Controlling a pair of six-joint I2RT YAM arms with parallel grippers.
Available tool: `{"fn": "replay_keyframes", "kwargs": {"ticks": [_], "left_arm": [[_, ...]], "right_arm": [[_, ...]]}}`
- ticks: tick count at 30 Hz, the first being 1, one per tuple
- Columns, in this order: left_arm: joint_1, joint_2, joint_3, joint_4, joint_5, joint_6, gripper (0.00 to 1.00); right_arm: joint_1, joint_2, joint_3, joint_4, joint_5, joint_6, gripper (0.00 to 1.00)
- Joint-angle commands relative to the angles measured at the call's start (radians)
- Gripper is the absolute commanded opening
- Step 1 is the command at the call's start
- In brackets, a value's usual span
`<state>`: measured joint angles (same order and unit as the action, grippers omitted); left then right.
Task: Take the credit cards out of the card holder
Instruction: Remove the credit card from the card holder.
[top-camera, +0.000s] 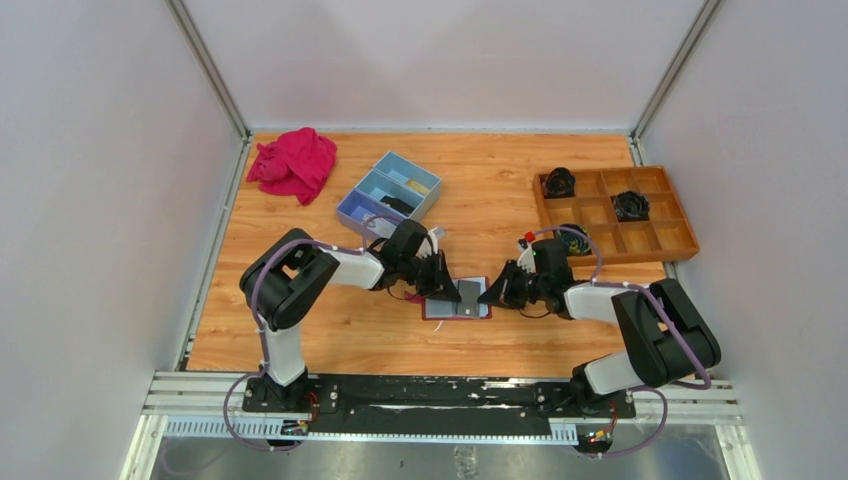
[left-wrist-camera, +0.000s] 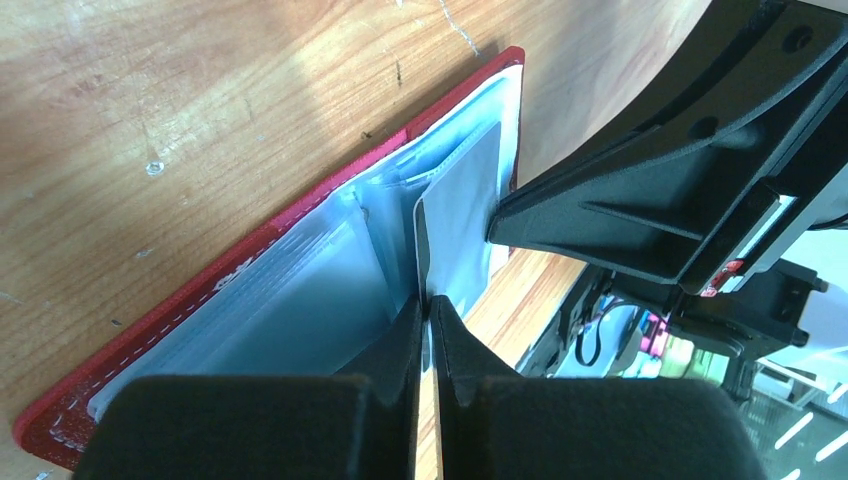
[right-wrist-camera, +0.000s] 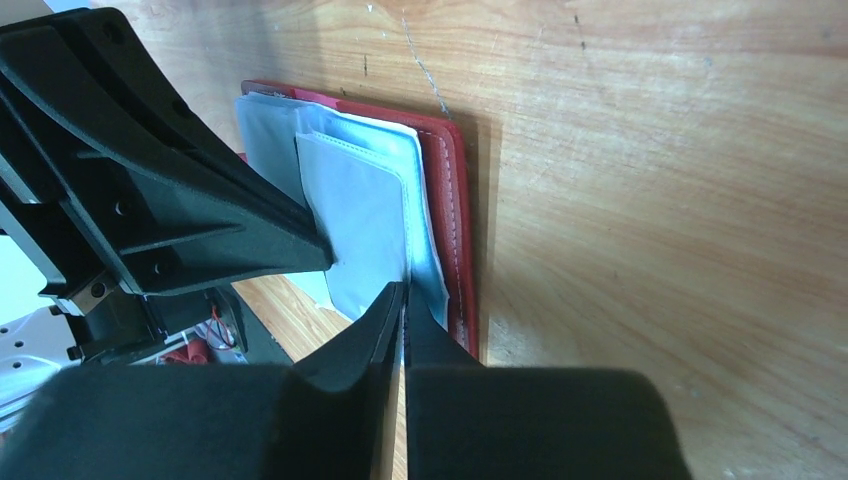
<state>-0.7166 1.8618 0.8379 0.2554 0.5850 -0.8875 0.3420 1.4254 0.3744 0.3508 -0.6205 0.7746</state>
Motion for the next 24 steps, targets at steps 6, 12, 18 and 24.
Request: {"fn": "replay_keyframes", "kwargs": {"ticks": [6,12,18,24], "left_arm": [[-0.001,0.011,-0.008,0.027,0.008,-0.022,0.11],[0.006,-0.009,-0.045,0.091,0.01,-0.057,0.1],[0.015,-0.006,-0.068,0.155,0.03,-0.092,0.14],[0.036,0.006,-0.131,0.315,0.059,-0.177,0.18]], "right_arm": [[0.005,0.019,-0.025,-0.017,0.042,-0.003,0.0],[0.003,0.033,-0.026,-0.032,0.063,-0.002,0.0],[0.003,0.049,-0.021,-0.033,0.063,-0.006,0.0],[0.003,0.049,-0.016,-0.041,0.061,-0.008,0.0]]}}
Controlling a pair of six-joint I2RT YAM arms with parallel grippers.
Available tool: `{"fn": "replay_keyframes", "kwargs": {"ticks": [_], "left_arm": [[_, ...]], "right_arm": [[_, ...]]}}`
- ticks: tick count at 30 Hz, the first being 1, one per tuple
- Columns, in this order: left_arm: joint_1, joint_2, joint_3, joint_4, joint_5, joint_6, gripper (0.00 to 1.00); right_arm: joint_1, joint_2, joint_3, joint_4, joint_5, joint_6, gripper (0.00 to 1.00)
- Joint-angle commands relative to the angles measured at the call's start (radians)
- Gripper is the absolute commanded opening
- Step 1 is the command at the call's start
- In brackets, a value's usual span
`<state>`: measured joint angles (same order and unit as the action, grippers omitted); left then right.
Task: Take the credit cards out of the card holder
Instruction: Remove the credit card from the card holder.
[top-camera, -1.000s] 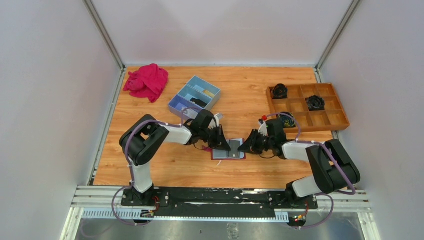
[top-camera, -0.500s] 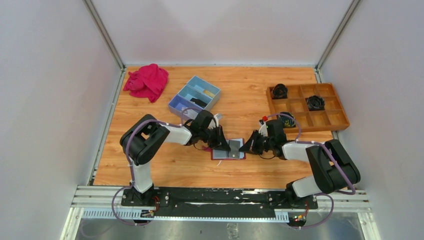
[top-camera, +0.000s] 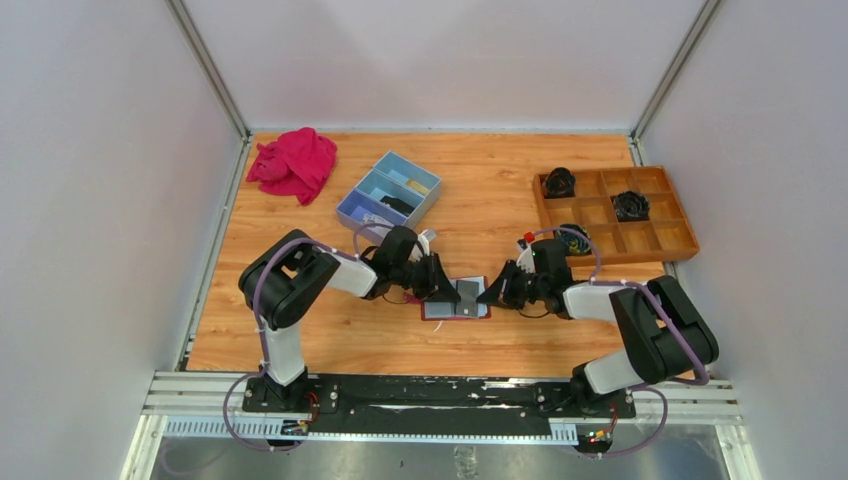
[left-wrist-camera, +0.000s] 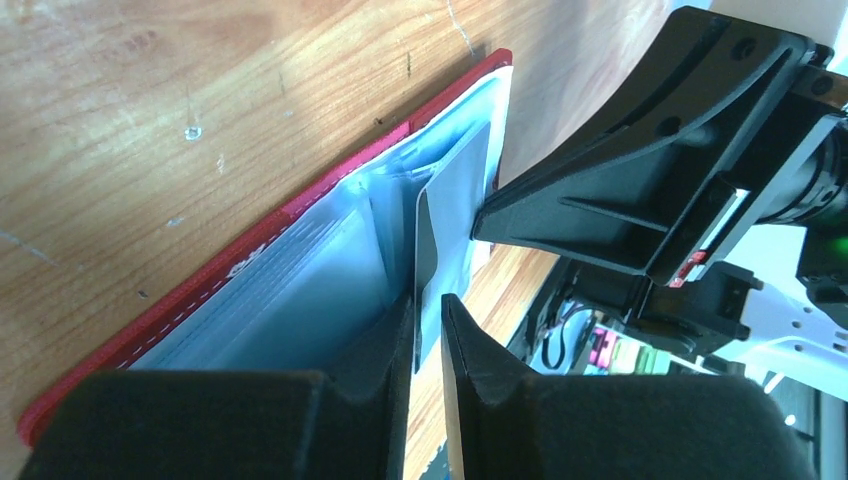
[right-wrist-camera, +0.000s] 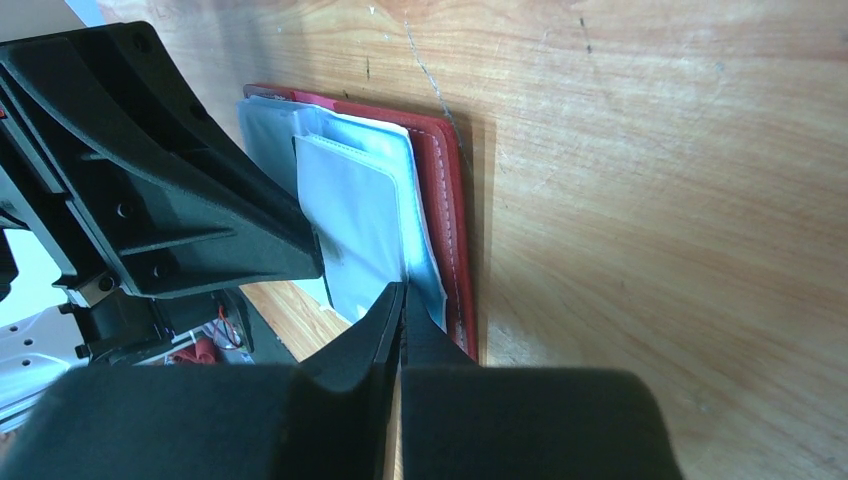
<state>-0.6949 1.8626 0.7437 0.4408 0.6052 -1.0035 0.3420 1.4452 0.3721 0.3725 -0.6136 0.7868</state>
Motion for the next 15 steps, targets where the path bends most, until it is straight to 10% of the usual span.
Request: {"fn": "replay_keyframes", "kwargs": {"ticks": [1,15], "left_arm": [[0.017,0.005,-0.045,0.143,0.036,-0.065,0.18],[0.019,0.037,-0.079,0.288,0.05,-0.137,0.03]], "right_arm": [[0.003,0.029,-0.014,-0.063,0.054,-0.021,0.0],[0.003,0.035,-0.01,-0.067,0.055,-0.027,0.0]]}}
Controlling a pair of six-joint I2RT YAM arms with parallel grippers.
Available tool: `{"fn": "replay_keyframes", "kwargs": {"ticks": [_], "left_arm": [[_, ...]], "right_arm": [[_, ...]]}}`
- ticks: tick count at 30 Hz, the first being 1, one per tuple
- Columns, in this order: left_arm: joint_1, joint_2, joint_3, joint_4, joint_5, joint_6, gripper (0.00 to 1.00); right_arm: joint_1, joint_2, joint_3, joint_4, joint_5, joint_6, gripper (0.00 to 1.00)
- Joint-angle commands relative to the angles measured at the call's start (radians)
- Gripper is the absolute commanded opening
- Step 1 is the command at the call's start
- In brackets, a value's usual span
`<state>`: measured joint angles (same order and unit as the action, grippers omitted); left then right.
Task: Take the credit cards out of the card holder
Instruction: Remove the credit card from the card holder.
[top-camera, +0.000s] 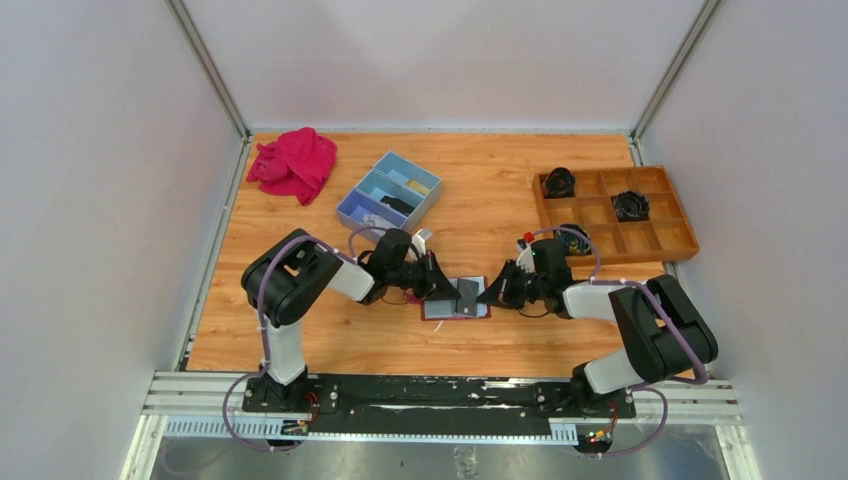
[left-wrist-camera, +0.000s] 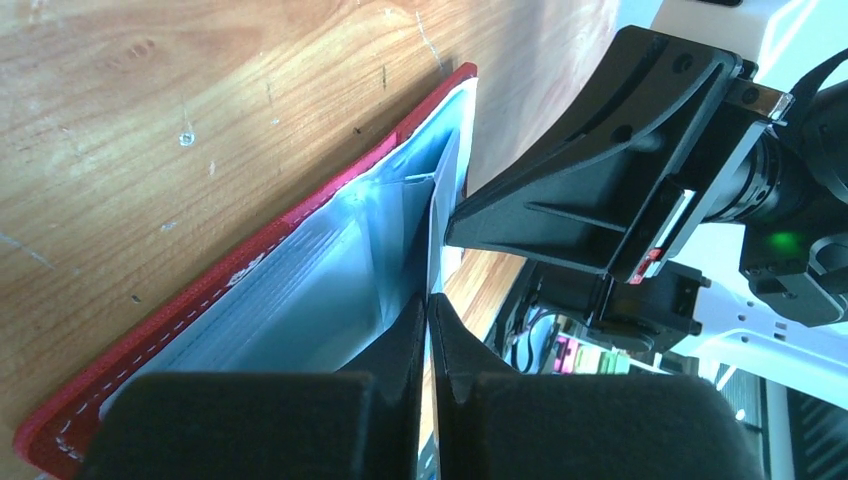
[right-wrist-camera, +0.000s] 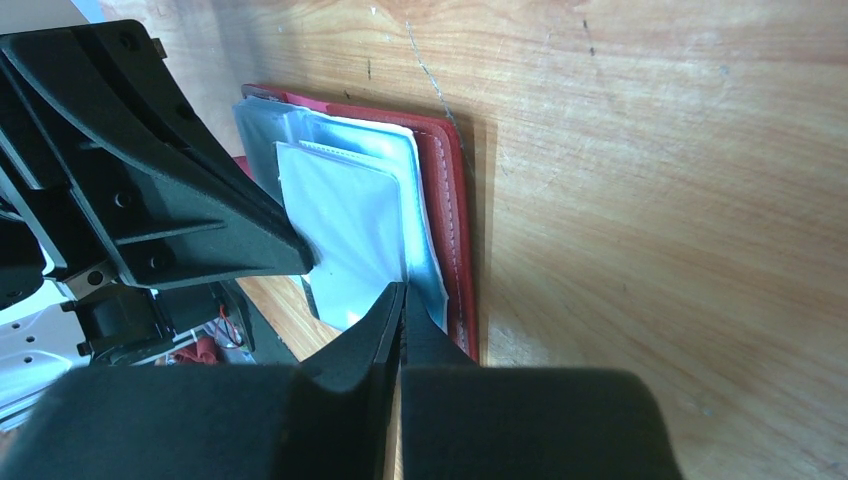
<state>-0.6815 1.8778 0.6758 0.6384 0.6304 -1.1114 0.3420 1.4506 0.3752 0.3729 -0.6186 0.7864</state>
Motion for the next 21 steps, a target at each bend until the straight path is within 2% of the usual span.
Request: {"fn": "replay_keyframes", "kwargs": {"ticks": [1,13,18,21], "left_arm": [[0.006,0.021,-0.016,0.099,0.025,-0.033,0.02],[0.031,-0.009,-0.065,0.113,0.029,-0.025,0.01],[0.03,0.001,-0.061,0.134,0.04,-0.032,0.09],[0.03,0.003,-0.062,0.14,0.041,-0.034,0.11]], "right_arm": [[0.003,0.031,-0.014,-0.068,0.061,-0.028,0.0],[0.002,0.046,-0.016,-0.069,0.069,-0.025,0.0],[0.003,0.048,-0.012,-0.071,0.066,-0.025,0.0],[0.002,0.047,-0.011,-0.072,0.068,-0.024,0.0]]}}
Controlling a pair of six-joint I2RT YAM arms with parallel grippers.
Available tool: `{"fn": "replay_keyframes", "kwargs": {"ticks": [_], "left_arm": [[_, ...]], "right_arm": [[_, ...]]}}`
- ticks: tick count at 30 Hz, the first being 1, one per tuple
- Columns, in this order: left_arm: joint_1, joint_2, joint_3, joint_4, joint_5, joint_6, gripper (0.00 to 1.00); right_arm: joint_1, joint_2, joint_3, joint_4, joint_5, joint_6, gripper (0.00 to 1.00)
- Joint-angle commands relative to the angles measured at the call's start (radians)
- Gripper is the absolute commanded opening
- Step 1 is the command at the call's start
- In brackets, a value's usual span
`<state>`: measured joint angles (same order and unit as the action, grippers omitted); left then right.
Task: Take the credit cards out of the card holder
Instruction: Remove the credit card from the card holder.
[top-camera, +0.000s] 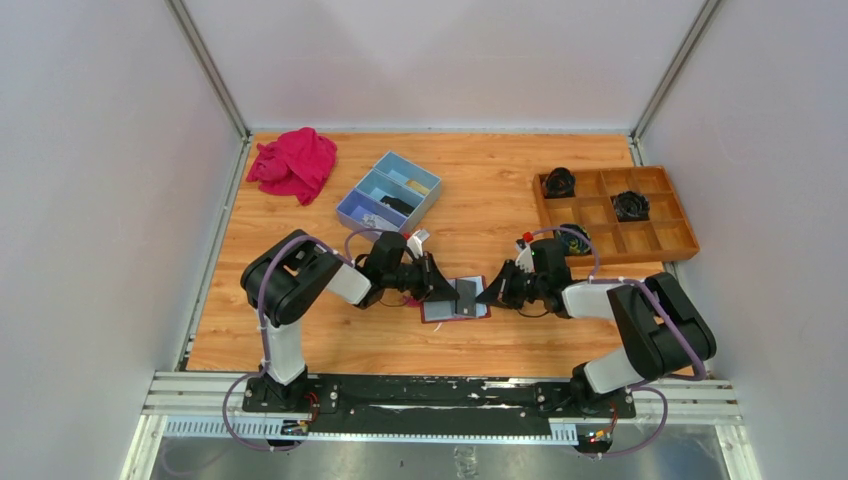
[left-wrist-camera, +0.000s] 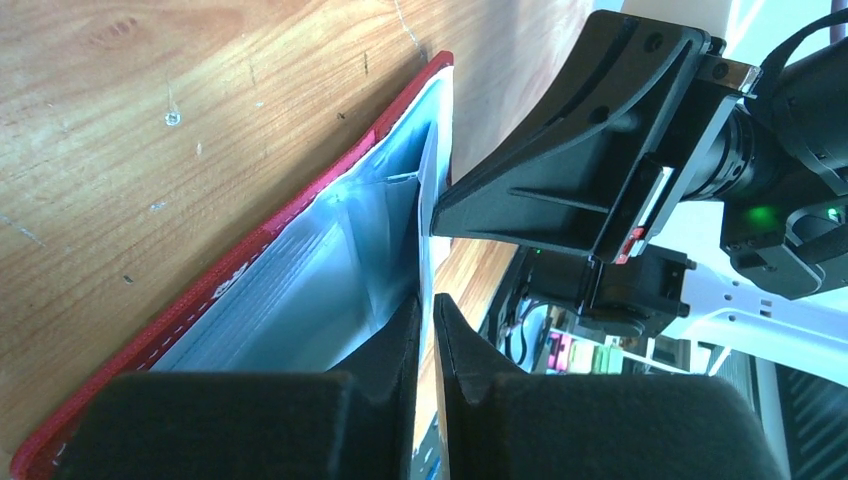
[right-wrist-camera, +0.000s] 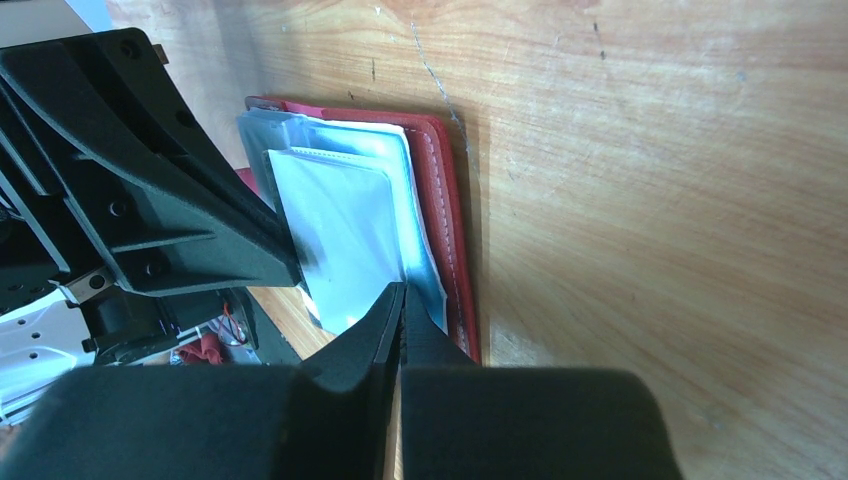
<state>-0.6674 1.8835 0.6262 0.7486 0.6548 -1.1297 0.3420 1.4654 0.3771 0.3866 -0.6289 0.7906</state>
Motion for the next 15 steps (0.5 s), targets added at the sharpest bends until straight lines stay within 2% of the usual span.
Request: {"fn": "replay_keyframes", "kwargs": {"ticks": [1,5,15], "left_arm": [[0.017,-0.002,-0.014,0.032,0.017,-0.017,0.09],[0.016,0.006,-0.021,0.052,0.016,-0.03,0.0],[0.018,0.004,-0.045,0.087,0.014,-0.043,0.0]], "right_arm": [[0.003,0.032,-0.012,-0.087,0.077,-0.03,0.0],[0.003,0.033,-0.013,-0.089,0.078,-0.031,0.0],[0.003,0.032,-0.014,-0.09,0.08,-0.032,0.0]]}}
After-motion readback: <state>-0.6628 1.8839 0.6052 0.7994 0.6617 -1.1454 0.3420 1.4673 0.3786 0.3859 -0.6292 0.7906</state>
